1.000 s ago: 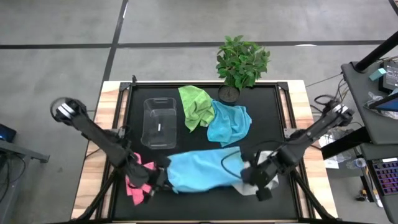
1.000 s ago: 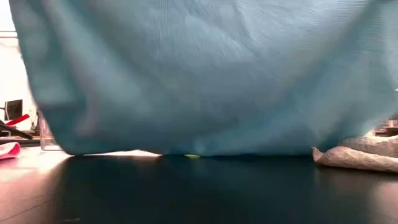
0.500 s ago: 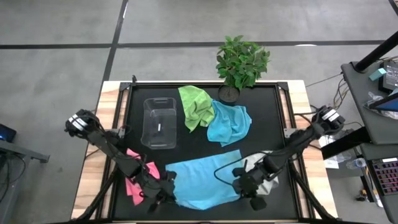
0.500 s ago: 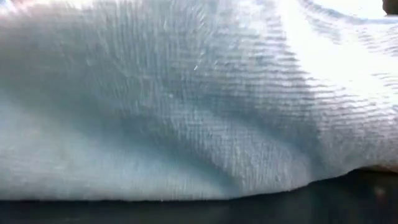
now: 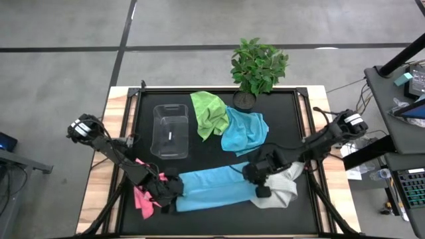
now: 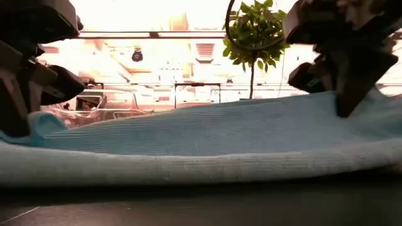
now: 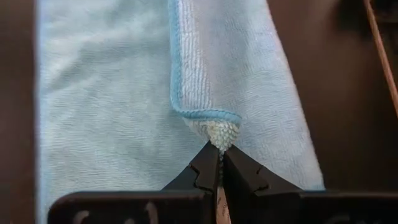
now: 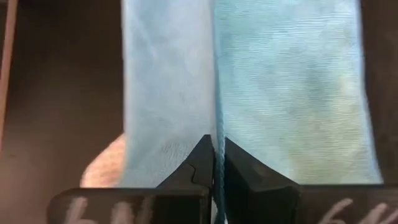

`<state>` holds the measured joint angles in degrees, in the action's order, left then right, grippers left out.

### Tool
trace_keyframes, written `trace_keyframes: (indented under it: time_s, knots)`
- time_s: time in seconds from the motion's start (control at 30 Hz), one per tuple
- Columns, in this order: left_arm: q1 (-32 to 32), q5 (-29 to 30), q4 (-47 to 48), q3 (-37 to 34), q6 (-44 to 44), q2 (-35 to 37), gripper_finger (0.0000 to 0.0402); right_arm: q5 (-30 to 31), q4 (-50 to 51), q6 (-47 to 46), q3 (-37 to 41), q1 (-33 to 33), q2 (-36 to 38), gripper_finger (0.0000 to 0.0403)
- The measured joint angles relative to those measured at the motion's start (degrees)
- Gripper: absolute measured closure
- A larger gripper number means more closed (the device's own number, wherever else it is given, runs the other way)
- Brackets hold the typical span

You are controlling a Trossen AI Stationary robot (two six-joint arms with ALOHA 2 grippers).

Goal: Fold microfiber towels
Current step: Fold the bottom blue microfiber towel

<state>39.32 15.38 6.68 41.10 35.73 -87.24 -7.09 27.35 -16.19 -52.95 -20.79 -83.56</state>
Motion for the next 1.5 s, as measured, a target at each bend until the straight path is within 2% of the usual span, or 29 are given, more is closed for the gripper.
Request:
trace_keyframes:
  time_s: [0.2, 0.43, 0.67, 0.9, 1.03, 1.3, 1.5]
  knots:
    - [-0.4, 4.6, 0.5, -0.2, 0.0, 0.1, 0.0401, 0.9, 1.6, 1.3, 0.0, 2.5, -0.1, 0.0394]
    - [-0.8, 5.7, 7.6, -0.3, 2.3, 0.1, 0.0401, 4.3, 2.5, 2.3, 0.4, 3.2, -0.2, 0.0394]
    - [-0.9, 11.6, 9.4, -0.2, 4.5, 0.1, 0.0402, 7.9, 2.4, 2.8, 0.7, 3.3, -0.2, 0.0394]
    - [-1.2, 12.0, 10.6, -0.3, 4.5, 0.3, 0.0399, 9.1, 2.0, 2.8, 1.7, 3.7, -0.2, 0.0394]
    - [-1.4, 12.0, 10.5, -0.3, 4.6, 0.3, 0.0371, 11.1, 1.9, 2.7, 2.0, 3.8, -0.2, 0.0394]
    - [-1.5, 12.0, 12.9, 0.1, 4.5, 0.5, 0.0276, 11.7, 0.6, 2.4, 2.6, 3.8, -0.2, 0.0390]
    - [-1.5, 12.0, 19.5, 1.5, 4.4, 3.2, 0.0235, 11.8, 1.5, 1.3, 2.6, 4.5, 0.3, 0.0349]
